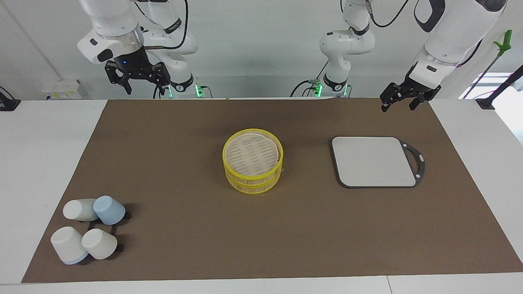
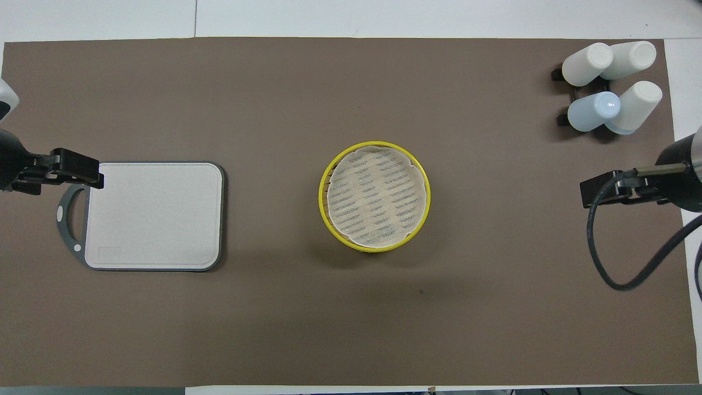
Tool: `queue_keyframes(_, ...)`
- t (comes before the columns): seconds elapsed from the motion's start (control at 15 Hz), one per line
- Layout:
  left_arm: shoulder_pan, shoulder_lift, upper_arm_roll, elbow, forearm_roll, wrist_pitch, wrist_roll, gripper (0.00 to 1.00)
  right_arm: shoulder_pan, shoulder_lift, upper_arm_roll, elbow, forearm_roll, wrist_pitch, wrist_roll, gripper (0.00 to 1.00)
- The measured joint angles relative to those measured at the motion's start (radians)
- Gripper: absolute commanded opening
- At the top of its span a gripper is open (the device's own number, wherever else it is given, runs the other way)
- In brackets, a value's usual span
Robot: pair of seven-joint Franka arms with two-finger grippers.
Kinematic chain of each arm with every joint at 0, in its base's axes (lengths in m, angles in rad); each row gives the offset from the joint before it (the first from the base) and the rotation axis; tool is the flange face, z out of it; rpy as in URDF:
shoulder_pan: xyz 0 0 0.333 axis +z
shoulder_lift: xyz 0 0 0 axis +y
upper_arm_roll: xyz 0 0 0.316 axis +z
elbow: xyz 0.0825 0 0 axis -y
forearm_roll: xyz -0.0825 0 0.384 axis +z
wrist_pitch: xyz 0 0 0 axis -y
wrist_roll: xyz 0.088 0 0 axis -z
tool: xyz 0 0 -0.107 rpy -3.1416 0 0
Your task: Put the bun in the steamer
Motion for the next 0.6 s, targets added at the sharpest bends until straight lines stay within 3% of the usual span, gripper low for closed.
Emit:
queue_keyframes(0.33, 0.000, 0.000, 0.000, 0.000, 0.000, 0.000, 0.000, 1.00, 0.004, 0.008, -0.076, -0.007, 0.001, 0.032, -0.082, 1.00)
queue_keyframes(0.6, 0.000, 0.000, 0.000, 0.000, 0.000, 0.001, 0.000, 1.00, 0.007, 0.009, -0.085, -0.013, 0.000, 0.060, -0.085, 1.00)
